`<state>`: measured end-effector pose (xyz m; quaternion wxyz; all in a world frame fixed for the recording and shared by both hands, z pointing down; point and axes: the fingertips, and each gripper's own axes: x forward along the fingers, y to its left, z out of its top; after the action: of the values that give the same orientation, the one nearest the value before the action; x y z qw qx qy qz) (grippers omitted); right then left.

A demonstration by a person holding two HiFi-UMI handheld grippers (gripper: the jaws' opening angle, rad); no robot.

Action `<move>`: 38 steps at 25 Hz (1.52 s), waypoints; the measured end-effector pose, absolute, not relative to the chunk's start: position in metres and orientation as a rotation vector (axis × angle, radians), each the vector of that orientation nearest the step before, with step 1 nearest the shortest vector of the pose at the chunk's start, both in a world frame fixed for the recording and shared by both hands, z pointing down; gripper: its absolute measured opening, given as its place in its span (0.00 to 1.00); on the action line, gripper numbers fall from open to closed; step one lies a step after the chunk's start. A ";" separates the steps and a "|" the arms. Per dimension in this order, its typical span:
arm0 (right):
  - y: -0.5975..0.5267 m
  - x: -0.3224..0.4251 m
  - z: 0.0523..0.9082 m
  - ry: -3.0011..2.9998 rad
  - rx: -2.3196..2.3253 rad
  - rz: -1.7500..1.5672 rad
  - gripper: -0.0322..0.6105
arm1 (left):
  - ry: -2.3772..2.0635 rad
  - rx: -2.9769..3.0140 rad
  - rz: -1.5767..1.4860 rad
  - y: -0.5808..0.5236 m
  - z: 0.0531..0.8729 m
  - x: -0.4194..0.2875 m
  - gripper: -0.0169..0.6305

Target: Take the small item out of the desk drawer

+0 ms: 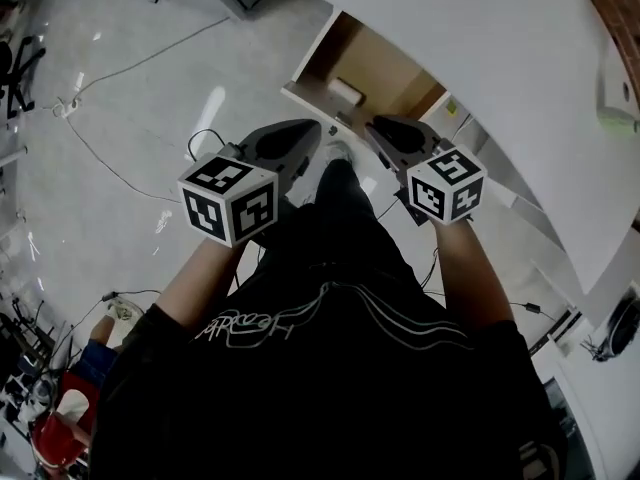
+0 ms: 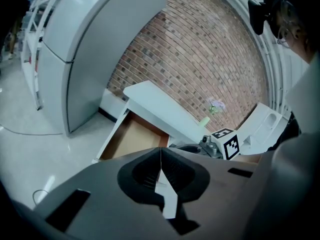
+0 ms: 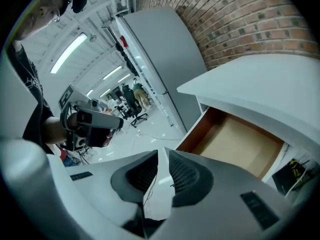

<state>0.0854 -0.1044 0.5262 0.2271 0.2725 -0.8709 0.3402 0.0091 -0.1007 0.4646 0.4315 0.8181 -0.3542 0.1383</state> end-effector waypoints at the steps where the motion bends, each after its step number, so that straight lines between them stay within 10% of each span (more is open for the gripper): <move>1: -0.111 0.081 0.537 -2.384 0.728 0.926 0.14 | -0.897 2.016 0.341 -0.104 0.472 0.003 0.06; 16: -0.163 0.041 0.704 -2.100 0.421 0.737 0.39 | -1.050 1.808 0.264 -0.124 0.551 -0.057 0.06; 38: -0.179 0.048 0.816 -1.847 0.260 0.610 0.40 | -1.188 1.614 0.153 -0.133 0.625 -0.107 0.06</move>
<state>0.0476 -0.1789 0.8161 0.5559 0.1100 -0.7824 0.2583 -0.1068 -0.1333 0.6251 0.5361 0.6778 -0.4991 0.0641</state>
